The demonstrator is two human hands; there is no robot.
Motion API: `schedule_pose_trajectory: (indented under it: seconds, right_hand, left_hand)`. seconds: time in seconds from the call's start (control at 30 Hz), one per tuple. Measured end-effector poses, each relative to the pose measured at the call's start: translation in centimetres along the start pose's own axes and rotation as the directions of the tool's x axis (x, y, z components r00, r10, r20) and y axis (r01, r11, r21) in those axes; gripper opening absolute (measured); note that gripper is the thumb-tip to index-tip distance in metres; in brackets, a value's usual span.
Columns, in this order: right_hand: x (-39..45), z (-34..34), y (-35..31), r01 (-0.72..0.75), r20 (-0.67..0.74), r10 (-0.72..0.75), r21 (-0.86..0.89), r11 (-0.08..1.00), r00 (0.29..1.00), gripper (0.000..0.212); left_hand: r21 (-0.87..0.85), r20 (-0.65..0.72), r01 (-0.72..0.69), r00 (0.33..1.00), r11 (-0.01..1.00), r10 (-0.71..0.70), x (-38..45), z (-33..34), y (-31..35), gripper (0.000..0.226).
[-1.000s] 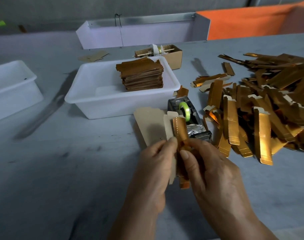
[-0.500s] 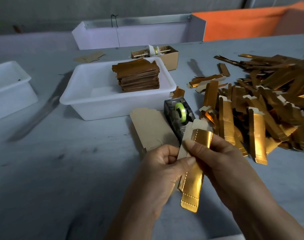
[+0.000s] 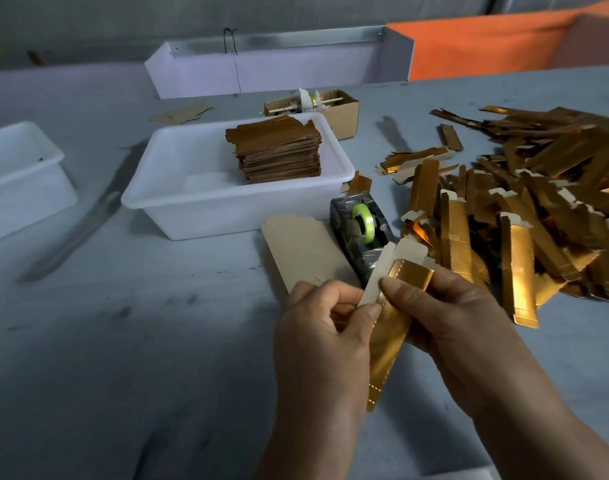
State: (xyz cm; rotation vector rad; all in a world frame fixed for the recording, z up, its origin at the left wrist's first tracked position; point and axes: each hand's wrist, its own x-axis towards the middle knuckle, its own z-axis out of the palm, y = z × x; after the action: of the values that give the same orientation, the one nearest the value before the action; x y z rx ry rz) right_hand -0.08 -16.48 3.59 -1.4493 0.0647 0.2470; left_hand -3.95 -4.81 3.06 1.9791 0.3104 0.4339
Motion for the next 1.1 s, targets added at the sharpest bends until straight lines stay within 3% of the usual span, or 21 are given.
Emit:
schedule_pose_trajectory:
  seconds: [0.1, 0.2, 0.27, 0.4, 0.47, 0.53, 0.6, 0.63, 0.7, 0.73, 0.8, 0.9, 1.0, 1.1]
  right_hand:
    - [0.1, 0.5, 0.0, 0.002, -0.016, -0.001, 0.023, 1.0, 1.0, 0.024]
    - [0.2, 0.9, -0.3, -0.011, -0.015, 0.012, 0.07, 0.998, 1.0, 0.029]
    - [0.3, 1.0, -0.4, -0.016, -0.016, 0.017, 0.064, 0.998, 1.0, 0.025]
    - [0.0, 1.0, -0.7, 0.026, -0.02, -0.026, -0.025, 0.999, 0.999, 0.026]
    - [-0.3, 1.1, -0.7, 0.061, -0.002, -0.061, -0.09, 0.994, 0.998, 0.032]
    - [0.0, 0.8, -0.3, 0.057, -0.048, -0.066, -0.158, 0.986, 0.997, 0.028]
    - [0.2, 0.3, 0.0, 0.022, -0.076, -0.029, -0.086, 0.996, 0.997, 0.014]
    - [0.2, 0.2, 0.0, 0.004, -0.064, -0.006, -0.04, 0.999, 0.998, 0.015]
    - [0.0, -0.1, 0.1, -0.028, -0.027, 0.029, 0.028, 0.999, 0.999, 0.022]
    - [-0.1, -0.2, 0.1, -0.042, -0.019, 0.043, 0.061, 0.997, 0.999, 0.021]
    - [-0.2, -0.3, 0.2, -0.067, -0.026, 0.07, 0.088, 0.994, 0.997, 0.021]
    - [-0.2, -0.4, -0.1, -0.08, -0.035, 0.079, -0.019, 0.997, 0.996, 0.034]
    - [0.5, -0.8, -1.6, 0.067, -0.086, -0.089, -0.229, 0.971, 0.992, 0.044]
    - [2.8, -2.0, -3.0, 0.12, -0.119, -0.189, -0.435, 0.892, 0.975, 0.023]
  left_hand:
    - [0.183, -0.081, -0.172, 0.979, 0.968, 0.189, -0.5, 0.2, 0.4, 0.011]
    - [0.534, 0.026, -0.373, 0.904, 0.759, 0.426, -1.4, 1.0, 0.4, 0.019]
    - [0.673, 0.071, -0.325, 0.922, 0.664, 0.38, -2.0, 1.4, 0.8, 0.035]
    - [0.719, 0.307, -0.296, 0.947, 0.629, 0.095, -1.9, 2.0, 1.3, 0.045]
    - [0.694, 0.276, -0.301, 0.95, 0.654, 0.144, -2.0, 2.1, 1.6, 0.036]
    - [0.665, 0.162, -0.289, 0.956, 0.688, 0.245, -2.2, 2.1, 1.2, 0.024]
    - [0.52, 0.183, -0.307, 0.952, 0.798, 0.247, -2.5, 2.1, 0.9, 0.039]
    - [0.399, 0.157, -0.233, 0.97, 0.887, 0.184, -2.4, 1.9, 1.2, 0.039]
    - [0.044, 0.131, 0.106, 0.985, 0.993, -0.11, -1.5, 1.4, 1.2, 0.024]
    - [-0.151, 0.2, 0.294, 0.944, 0.944, -0.262, -1.0, 0.9, 1.0, 0.018]
    - [-0.331, 0.386, 0.502, 0.845, 0.799, -0.372, -0.3, -0.2, 0.6, 0.012]
    - [-0.391, 0.539, 0.571, 0.778, 0.722, -0.323, 0.1, -1.0, 0.2, 0.006]
    - [-0.454, 0.458, 0.547, 0.82, 0.703, -0.343, 0.7, -1.3, 0.0, 0.018]
    - [-0.577, 0.284, 0.497, 0.866, 0.648, -0.411, 1.8, -1.9, -0.4, 0.012]
